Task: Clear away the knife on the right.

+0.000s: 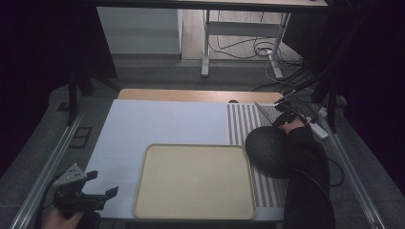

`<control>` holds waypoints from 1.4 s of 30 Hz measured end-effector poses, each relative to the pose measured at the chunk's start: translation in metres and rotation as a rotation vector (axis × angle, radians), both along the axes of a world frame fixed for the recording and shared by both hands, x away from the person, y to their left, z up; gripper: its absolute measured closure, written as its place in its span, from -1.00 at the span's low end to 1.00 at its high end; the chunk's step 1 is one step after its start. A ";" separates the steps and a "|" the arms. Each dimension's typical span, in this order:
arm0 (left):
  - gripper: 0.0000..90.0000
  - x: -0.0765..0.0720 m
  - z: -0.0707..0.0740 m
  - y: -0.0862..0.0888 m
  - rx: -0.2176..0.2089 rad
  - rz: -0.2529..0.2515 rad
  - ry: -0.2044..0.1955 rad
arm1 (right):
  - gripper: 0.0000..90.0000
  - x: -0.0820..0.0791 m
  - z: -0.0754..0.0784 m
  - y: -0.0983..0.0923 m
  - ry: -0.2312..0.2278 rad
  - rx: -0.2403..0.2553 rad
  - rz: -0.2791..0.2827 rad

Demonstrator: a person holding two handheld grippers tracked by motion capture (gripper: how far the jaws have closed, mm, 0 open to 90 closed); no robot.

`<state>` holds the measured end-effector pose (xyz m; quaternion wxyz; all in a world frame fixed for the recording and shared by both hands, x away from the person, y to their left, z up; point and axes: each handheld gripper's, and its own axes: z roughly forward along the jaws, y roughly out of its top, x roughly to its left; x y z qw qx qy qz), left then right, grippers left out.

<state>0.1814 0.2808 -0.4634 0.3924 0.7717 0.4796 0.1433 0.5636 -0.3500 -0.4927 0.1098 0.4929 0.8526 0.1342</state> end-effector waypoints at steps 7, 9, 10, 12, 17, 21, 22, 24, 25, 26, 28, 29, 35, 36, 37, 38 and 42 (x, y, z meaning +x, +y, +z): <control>-0.91 0.000 0.000 0.000 0.001 -0.001 0.000 | 0.79 -0.002 0.004 -0.003 -0.029 -0.022 0.043; -0.91 0.000 0.000 0.000 0.000 0.000 0.000 | 0.79 -0.003 0.007 -0.006 -0.045 -0.025 0.035; -0.91 0.000 0.000 0.000 0.001 0.000 0.000 | 0.79 -0.004 0.008 -0.010 -0.049 -0.024 0.027; -0.91 0.000 0.000 0.000 0.000 0.000 -0.001 | 0.79 -0.005 0.010 -0.012 -0.055 -0.025 0.023; -0.91 0.000 0.000 0.000 0.001 0.000 0.000 | 0.79 -0.009 0.018 -0.024 -0.082 0.006 -0.008; -0.91 0.000 0.000 0.000 0.001 0.002 0.000 | 0.79 -0.015 0.028 -0.030 -0.097 0.049 -0.018; -0.91 0.000 0.000 0.000 0.002 0.002 0.000 | 0.79 -0.017 0.030 -0.030 -0.095 0.056 -0.016; -0.91 0.000 0.000 0.000 0.002 0.002 0.000 | 0.79 -0.020 0.032 -0.029 -0.086 0.068 -0.011; -0.91 0.000 0.000 0.000 0.002 0.002 0.000 | 0.79 -0.021 0.033 -0.028 -0.082 0.070 -0.005; -0.91 0.000 0.000 -0.001 0.003 0.002 0.000 | 0.79 -0.023 0.034 -0.027 -0.083 0.073 0.001; -0.91 0.000 0.000 -0.001 0.003 0.002 0.000 | 0.79 -0.028 0.036 -0.024 -0.080 0.087 0.010; -0.91 0.000 0.000 -0.001 0.003 0.002 0.000 | 0.79 -0.029 0.037 -0.022 -0.079 0.086 0.016; -0.91 0.000 0.000 -0.001 0.005 0.002 -0.001 | 0.79 -0.042 0.039 -0.006 -0.079 0.094 0.060; -0.91 0.000 0.000 -0.001 0.005 0.002 -0.001 | 0.79 -0.044 0.040 -0.002 -0.078 0.093 0.065; -0.91 0.000 0.000 -0.001 0.005 0.002 -0.002 | 0.78 -0.046 0.040 0.000 -0.079 0.091 0.071; -0.91 0.000 0.000 -0.001 0.004 0.002 -0.002 | 0.79 -0.049 0.041 0.005 -0.080 0.092 0.083; -0.91 0.000 0.000 -0.001 0.007 0.001 -0.002 | 0.78 -0.059 0.042 0.017 -0.081 0.096 0.115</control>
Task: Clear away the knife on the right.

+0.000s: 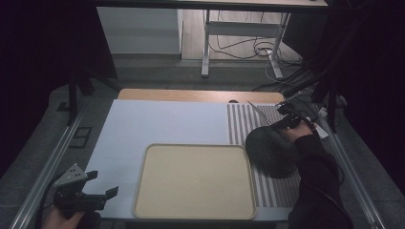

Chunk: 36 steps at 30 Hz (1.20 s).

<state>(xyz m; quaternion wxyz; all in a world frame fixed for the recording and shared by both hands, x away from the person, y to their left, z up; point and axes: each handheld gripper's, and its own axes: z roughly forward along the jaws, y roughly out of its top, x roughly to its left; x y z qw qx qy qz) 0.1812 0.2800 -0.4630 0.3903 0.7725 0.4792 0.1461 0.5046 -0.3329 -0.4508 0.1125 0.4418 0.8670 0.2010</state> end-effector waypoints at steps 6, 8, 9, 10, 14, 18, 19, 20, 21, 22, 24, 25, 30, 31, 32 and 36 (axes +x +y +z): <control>-0.91 0.000 0.000 0.000 0.002 -0.001 0.000 | 0.79 -0.011 -0.001 0.010 0.001 0.006 0.020; -0.91 0.000 0.000 0.000 0.003 -0.001 -0.001 | 0.78 -0.016 -0.001 0.014 -0.001 0.004 0.027; -0.91 0.000 0.000 0.000 0.003 -0.001 -0.001 | 0.78 -0.018 -0.001 0.016 0.000 0.004 0.034; -0.91 0.000 0.000 0.000 0.003 -0.001 -0.001 | 0.78 -0.020 -0.001 0.018 -0.001 0.002 0.038; -0.91 0.000 0.000 -0.001 0.003 0.000 -0.002 | 0.78 -0.031 -0.002 0.026 -0.001 -0.005 0.059; -0.91 -0.001 0.000 -0.001 0.004 0.000 -0.003 | 0.78 -0.042 -0.004 0.035 0.004 -0.011 0.087; -0.91 -0.001 0.000 -0.001 0.004 0.000 -0.003 | 0.78 -0.044 -0.004 0.036 0.004 -0.012 0.091; -0.91 -0.001 0.000 -0.001 0.004 0.000 -0.004 | 0.78 -0.046 -0.005 0.038 0.003 -0.012 0.094; -0.91 -0.001 0.000 -0.001 0.004 0.000 -0.004 | 0.78 -0.048 -0.005 0.040 0.004 -0.011 0.098; -0.91 -0.001 0.000 -0.001 0.004 0.000 -0.004 | 0.78 -0.051 -0.005 0.042 0.003 -0.010 0.104; -0.91 -0.001 0.000 -0.001 0.004 0.000 -0.004 | 0.78 -0.055 -0.005 0.044 0.004 -0.006 0.112; -0.91 -0.001 0.000 -0.001 0.004 0.000 -0.004 | 0.78 -0.058 -0.005 0.046 0.005 -0.002 0.116; -0.91 -0.001 0.000 -0.001 0.005 0.000 -0.004 | 0.78 -0.072 -0.005 0.054 0.009 0.007 0.138; -0.91 -0.001 0.000 -0.001 0.005 0.000 -0.004 | 0.78 -0.075 -0.005 0.056 0.009 0.007 0.145; -0.91 -0.001 0.000 -0.001 0.005 0.000 -0.004 | 0.78 -0.077 -0.005 0.057 0.009 0.006 0.149; -0.91 0.000 0.000 -0.001 0.005 0.000 -0.004 | 0.78 -0.087 -0.006 0.062 0.012 0.004 0.164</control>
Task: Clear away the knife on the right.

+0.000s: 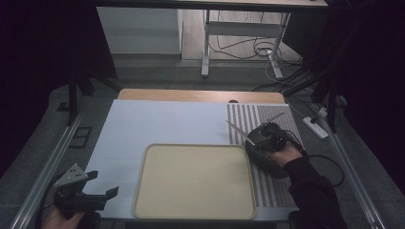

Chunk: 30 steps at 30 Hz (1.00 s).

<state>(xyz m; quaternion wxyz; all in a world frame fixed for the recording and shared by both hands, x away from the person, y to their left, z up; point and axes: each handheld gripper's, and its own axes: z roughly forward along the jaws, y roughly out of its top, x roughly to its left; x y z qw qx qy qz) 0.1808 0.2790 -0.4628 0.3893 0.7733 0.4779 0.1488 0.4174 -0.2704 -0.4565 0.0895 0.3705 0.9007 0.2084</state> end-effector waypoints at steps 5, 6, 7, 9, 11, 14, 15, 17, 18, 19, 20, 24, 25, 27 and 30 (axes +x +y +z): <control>-0.91 0.000 0.000 0.000 0.000 0.001 0.001 | 0.78 -0.013 0.000 0.008 0.007 0.006 0.020; -0.91 0.000 0.000 0.000 0.000 0.001 0.001 | 0.78 -0.015 -0.001 0.010 0.007 0.008 0.023; -0.91 0.000 0.000 0.000 0.000 0.001 0.002 | 0.78 -0.018 -0.001 0.012 0.009 0.009 0.030; -0.91 0.000 0.000 0.000 0.001 0.001 0.001 | 0.78 -0.024 -0.002 0.016 0.014 0.008 0.044; -0.91 0.000 0.000 0.000 0.002 0.002 0.001 | 0.78 -0.029 -0.003 0.021 0.017 0.009 0.056; -0.91 0.000 0.000 0.000 0.001 0.003 0.002 | 0.78 -0.036 -0.004 0.028 0.015 0.009 0.072; -0.91 0.000 0.000 0.000 0.001 0.002 0.002 | 0.78 -0.038 -0.004 0.030 0.014 0.009 0.078; -0.91 0.000 0.000 0.000 0.000 0.003 0.003 | 0.78 -0.043 -0.004 0.035 0.010 0.012 0.090; -0.91 0.000 0.000 0.000 0.000 0.003 0.003 | 0.78 -0.046 -0.004 0.039 0.012 0.013 0.092; -0.91 0.000 0.000 0.000 0.000 0.003 0.002 | 0.78 -0.048 -0.004 0.041 0.012 0.013 0.095; -0.91 0.000 0.000 0.000 0.001 0.002 0.001 | 0.78 -0.050 -0.004 0.044 0.014 0.015 0.100; -0.91 0.000 0.000 0.000 0.002 0.003 0.001 | 0.78 -0.060 -0.007 0.055 0.027 0.019 0.121; -0.91 0.000 0.000 0.000 0.002 0.003 0.001 | 0.78 -0.061 -0.008 0.058 0.030 0.018 0.125; -0.91 0.000 0.000 0.000 0.003 0.003 0.001 | 0.78 -0.065 -0.011 0.063 0.043 0.017 0.135; -0.91 0.000 0.000 0.000 0.005 0.002 0.002 | 0.78 -0.069 -0.017 0.072 0.057 0.011 0.148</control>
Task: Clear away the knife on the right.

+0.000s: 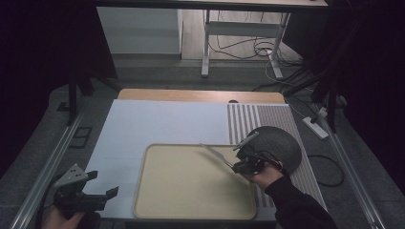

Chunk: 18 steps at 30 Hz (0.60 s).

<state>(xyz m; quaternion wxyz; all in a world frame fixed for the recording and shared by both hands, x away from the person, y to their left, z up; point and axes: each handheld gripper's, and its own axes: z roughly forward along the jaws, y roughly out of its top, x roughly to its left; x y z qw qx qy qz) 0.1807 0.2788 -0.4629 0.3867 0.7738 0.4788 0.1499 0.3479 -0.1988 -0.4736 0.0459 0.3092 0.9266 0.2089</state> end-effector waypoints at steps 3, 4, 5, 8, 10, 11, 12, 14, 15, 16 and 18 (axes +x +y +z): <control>-0.91 0.000 0.000 0.000 0.001 0.001 0.001 | 0.78 -0.004 -0.007 0.008 0.022 -0.020 0.019; -0.91 0.000 0.000 0.000 0.001 0.001 0.001 | 0.78 -0.006 -0.010 0.010 0.027 -0.026 0.023; -0.91 0.000 0.000 0.000 0.001 0.001 0.001 | 0.78 -0.007 -0.012 0.012 0.033 -0.031 0.028; -0.91 0.000 0.000 0.000 0.002 0.000 0.000 | 0.78 -0.011 -0.019 0.018 0.059 -0.051 0.044; -0.91 0.000 0.000 0.000 0.002 0.001 0.001 | 0.77 -0.013 -0.024 0.020 0.081 -0.071 0.061; -0.91 0.000 0.000 0.000 0.001 0.000 0.000 | 0.77 -0.013 -0.024 0.021 0.082 -0.072 0.068; -0.91 0.000 0.000 0.000 0.002 0.000 0.001 | 0.76 -0.014 -0.024 0.021 0.085 -0.072 0.071; -0.91 0.000 0.000 0.000 0.001 0.001 0.001 | 0.70 -0.012 -0.022 0.019 0.097 -0.046 0.074; -0.91 0.000 0.000 0.000 0.003 0.000 0.002 | 0.70 -0.011 -0.020 0.019 0.099 -0.032 0.073; -0.91 0.000 0.000 0.000 0.003 0.000 0.002 | 0.77 -0.010 -0.016 0.018 0.091 -0.015 0.080; -0.91 0.001 0.000 0.000 0.003 0.001 0.004 | 0.97 -0.009 -0.011 0.020 0.064 0.000 0.094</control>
